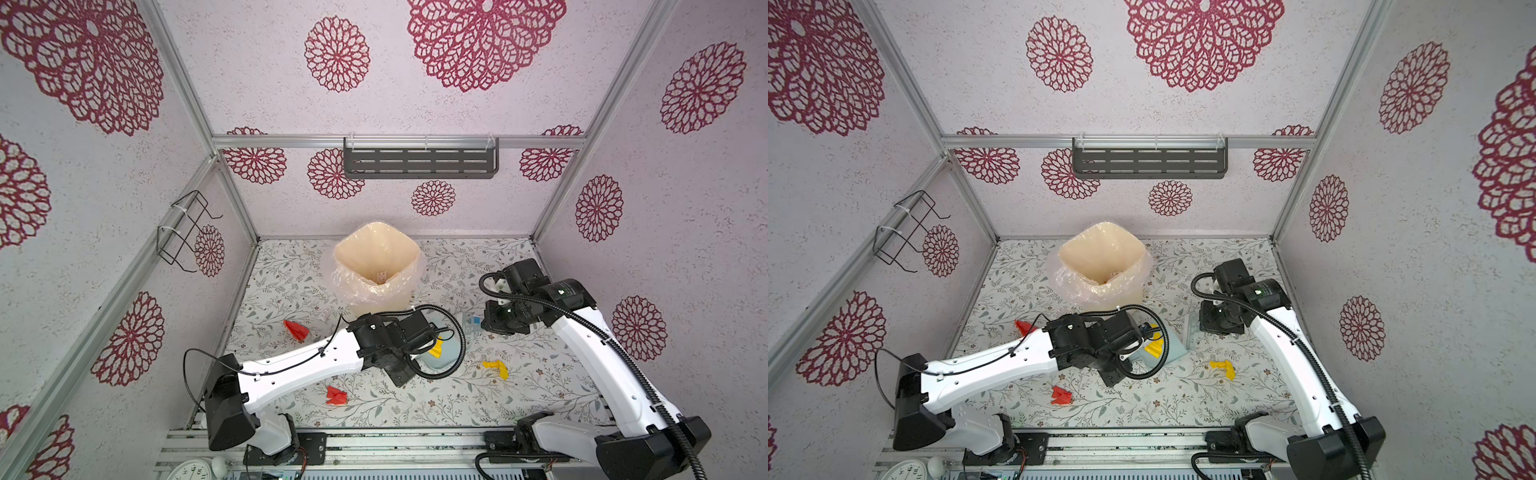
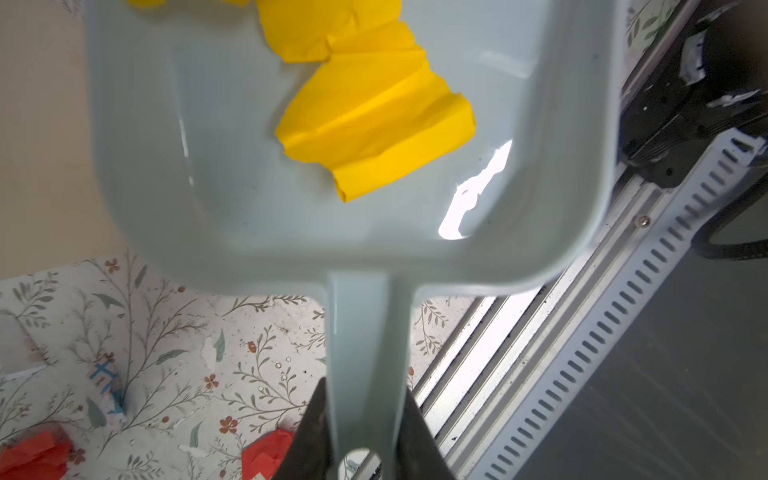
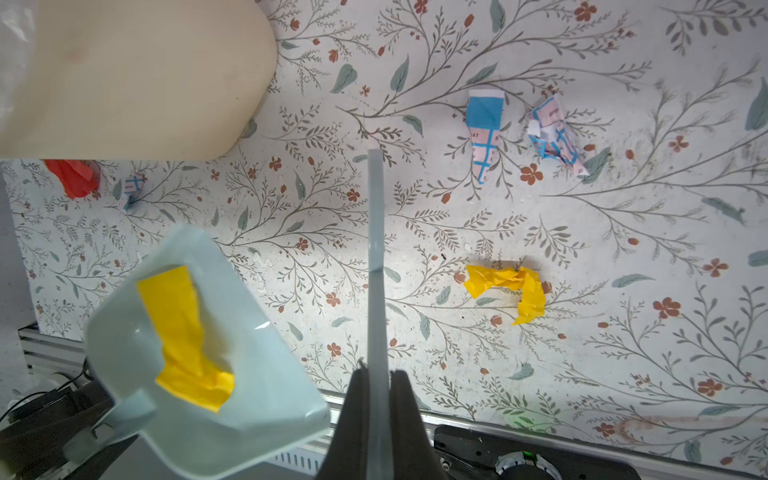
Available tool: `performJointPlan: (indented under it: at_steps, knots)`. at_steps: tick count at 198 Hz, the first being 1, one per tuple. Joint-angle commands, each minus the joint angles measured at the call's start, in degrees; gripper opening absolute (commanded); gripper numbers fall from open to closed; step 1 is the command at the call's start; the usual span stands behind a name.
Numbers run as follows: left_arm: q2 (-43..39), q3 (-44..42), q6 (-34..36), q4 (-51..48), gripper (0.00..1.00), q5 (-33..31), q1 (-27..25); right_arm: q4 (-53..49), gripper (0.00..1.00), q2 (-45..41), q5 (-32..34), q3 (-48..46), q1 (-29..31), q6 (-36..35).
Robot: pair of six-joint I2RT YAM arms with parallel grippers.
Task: Sweep away the paper scraps from the table
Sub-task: 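Lift the dustpan toward the bin with the left gripper while the right withdraws the brush, then tip the dustpan over the beige bin with the left gripper to empty it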
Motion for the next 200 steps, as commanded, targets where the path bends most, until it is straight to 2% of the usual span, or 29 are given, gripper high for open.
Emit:
performJointPlan:
  at_steps: [1, 37, 96, 200]
  knots:
    - [-1.3, 5.1, -3.3, -6.0, 0.0, -2.3, -1.1, 2.4, 0.0, -0.2, -2.5, -0.5, -0.4, -1.3]
    - [-2.1, 13.8, -5.6, -11.0, 0.0, -3.1, -1.1, 3.7, 0.0, 0.3, -3.6, -0.9, -0.5, -1.3]
    - [-0.5, 27.8, -9.2, -22.3, 0.0, -7.8, 2.8, 3.9, 0.0, 1.0, -4.0, -0.2, -0.8, -2.2]
    - [-0.7, 34.3, -8.2, -29.8, 0.0, -13.6, 16.9, 6.9, 0.0, 0.7, -8.2, -1.5, -0.8, -1.3]
